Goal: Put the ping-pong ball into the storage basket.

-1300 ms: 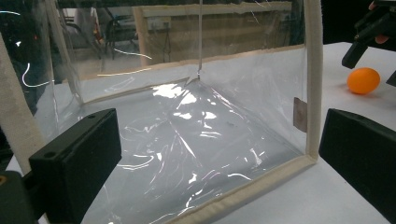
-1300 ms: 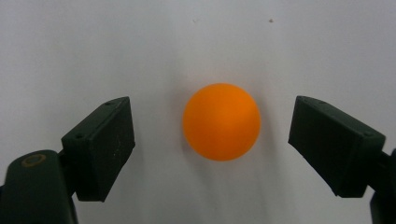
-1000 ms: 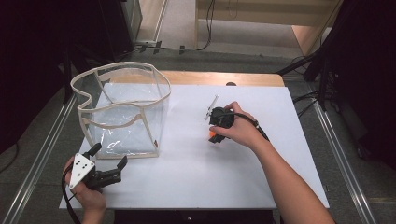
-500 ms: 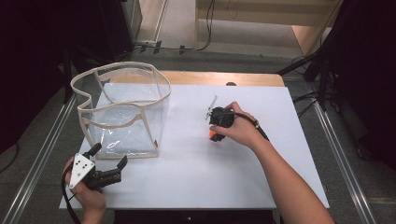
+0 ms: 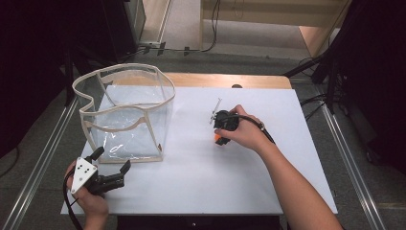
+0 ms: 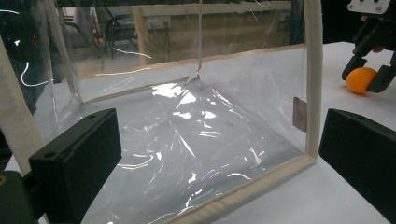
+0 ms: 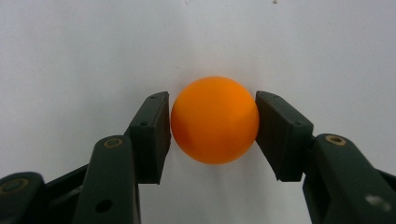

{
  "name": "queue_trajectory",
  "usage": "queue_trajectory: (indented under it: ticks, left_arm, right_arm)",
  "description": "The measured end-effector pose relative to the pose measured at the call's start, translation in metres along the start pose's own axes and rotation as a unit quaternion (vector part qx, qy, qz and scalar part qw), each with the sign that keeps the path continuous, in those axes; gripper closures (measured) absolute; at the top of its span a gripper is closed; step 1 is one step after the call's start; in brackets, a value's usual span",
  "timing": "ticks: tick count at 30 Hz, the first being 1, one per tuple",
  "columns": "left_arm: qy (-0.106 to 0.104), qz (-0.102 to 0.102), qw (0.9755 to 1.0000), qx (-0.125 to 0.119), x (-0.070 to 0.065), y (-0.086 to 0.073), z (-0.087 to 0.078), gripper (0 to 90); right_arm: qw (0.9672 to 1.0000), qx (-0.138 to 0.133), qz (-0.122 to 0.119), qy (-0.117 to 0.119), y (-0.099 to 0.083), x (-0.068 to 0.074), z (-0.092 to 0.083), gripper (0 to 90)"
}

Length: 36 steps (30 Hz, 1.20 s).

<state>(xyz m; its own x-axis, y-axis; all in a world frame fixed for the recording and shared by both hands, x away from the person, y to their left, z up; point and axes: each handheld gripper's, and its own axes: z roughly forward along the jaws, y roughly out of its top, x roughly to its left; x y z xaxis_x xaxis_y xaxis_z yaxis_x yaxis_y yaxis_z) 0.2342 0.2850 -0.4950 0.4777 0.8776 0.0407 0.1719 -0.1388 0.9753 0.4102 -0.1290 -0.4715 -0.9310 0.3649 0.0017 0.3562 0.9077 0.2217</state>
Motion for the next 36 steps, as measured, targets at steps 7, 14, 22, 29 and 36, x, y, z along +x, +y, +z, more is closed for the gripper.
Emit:
queue_trajectory:
  ticks: [7,14,22,29,36]
  left_arm:
    - [0.000,0.000,1.0000,0.000,0.000,0.000,0.000,0.0]
    - [-0.001,-0.001,1.0000,0.000,0.000,0.000,0.000,0.0]
    - [0.000,-0.001,1.0000,0.001,0.000,0.000,0.000,0.0]
    - [-0.001,-0.002,1.0000,0.000,0.001,0.000,0.000,0.0]
    - [-0.002,-0.003,1.0000,0.000,0.001,0.000,0.000,0.0]
  right_arm:
    - [1.0000,0.006,0.004,0.003,0.002,0.001,0.002,47.0]
    - [0.9999,0.008,-0.003,0.008,0.002,0.001,0.002,47.5]
    - [0.9999,0.001,-0.006,0.012,0.003,-0.002,-0.004,47.5]
    - [0.9998,0.005,-0.010,0.015,0.007,-0.001,-0.011,47.6]
    - [0.9995,0.001,-0.022,0.023,0.015,-0.001,-0.019,47.6]
